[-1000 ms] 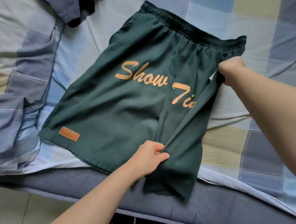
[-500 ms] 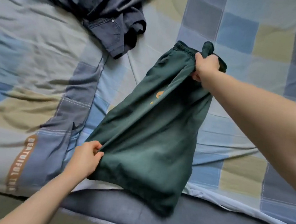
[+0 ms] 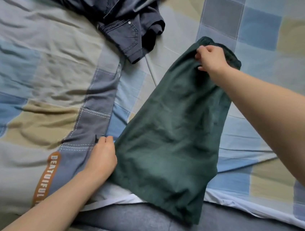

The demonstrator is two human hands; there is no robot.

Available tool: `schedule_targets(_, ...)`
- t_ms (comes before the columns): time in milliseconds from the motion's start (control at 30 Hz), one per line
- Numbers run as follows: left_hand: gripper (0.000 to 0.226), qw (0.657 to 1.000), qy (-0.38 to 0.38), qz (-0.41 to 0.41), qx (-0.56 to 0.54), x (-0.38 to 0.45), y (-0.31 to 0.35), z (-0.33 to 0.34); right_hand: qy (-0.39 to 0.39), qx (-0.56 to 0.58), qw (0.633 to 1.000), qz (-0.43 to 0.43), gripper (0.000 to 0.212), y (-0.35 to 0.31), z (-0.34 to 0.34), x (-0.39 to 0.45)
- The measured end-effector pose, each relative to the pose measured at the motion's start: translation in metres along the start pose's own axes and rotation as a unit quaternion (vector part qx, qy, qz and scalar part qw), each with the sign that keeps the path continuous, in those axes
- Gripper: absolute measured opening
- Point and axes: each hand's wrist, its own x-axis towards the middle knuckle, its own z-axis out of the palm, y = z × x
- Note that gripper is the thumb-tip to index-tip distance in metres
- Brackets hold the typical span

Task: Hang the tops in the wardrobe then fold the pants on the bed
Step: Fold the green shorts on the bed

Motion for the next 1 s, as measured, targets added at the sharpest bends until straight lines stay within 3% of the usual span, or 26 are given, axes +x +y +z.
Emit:
schedule_targets(100, 0.036, 1.000, -0.020, 0.011, -0.017, 0.005, 0.003, 0.001, 0.163, -0.050, 0.985, 0.023, 0.027, 0.051, -0.036, -0.027)
schedule_targets(167, 0.036, 0.999, -0.025, 0.011, -0.025, 0.011, 0.006, 0.002, 0.213, -0.056, 0.969, 0.108, 0.025, 0.107, -0.060, -0.054)
schedule_targets(300, 0.027, 0.994, -0.045, -0.031, -0.100, 0.023, 0.009, 0.004, 0.083, 0.099, 0.953, 0.275, 0.031, 0.186, -0.059, -0.138)
schedule_targets(433, 0.022, 0.984, -0.068, -0.043, -0.162, 0.028, 0.002, 0.011, -0.039, 0.210, 0.936, 0.281, 0.030, 0.219, -0.029, -0.213)
schedule_targets(633, 0.021, 0.970, -0.041, -0.046, -0.234, 0.018, -0.001, 0.022, -0.123, 0.273, 0.901, 0.314, 0.031, 0.229, -0.017, -0.265)
schedule_targets(700, 0.019, 0.969, -0.043, -0.041, -0.239, 0.009, 0.004, 0.025, -0.114, 0.307, 0.887, 0.325, 0.025, 0.231, -0.031, -0.270)
schedule_targets(767, 0.013, 0.960, -0.060, -0.031, -0.272, -0.003, 0.013, 0.029, -0.074, 0.302, 0.900, 0.304, 0.022, 0.233, -0.051, -0.268)
schedule_targets(900, 0.016, 0.944, -0.068, 0.008, -0.322, -0.042, 0.047, 0.048, 0.024, 0.232, 0.943, 0.239, 0.028, 0.237, -0.108, -0.254)
schedule_targets(1000, 0.007, 0.910, -0.092, -0.010, -0.405, -0.072, 0.067, 0.069, 0.065, 0.212, 0.943, 0.250, 0.042, 0.249, -0.143, -0.249)
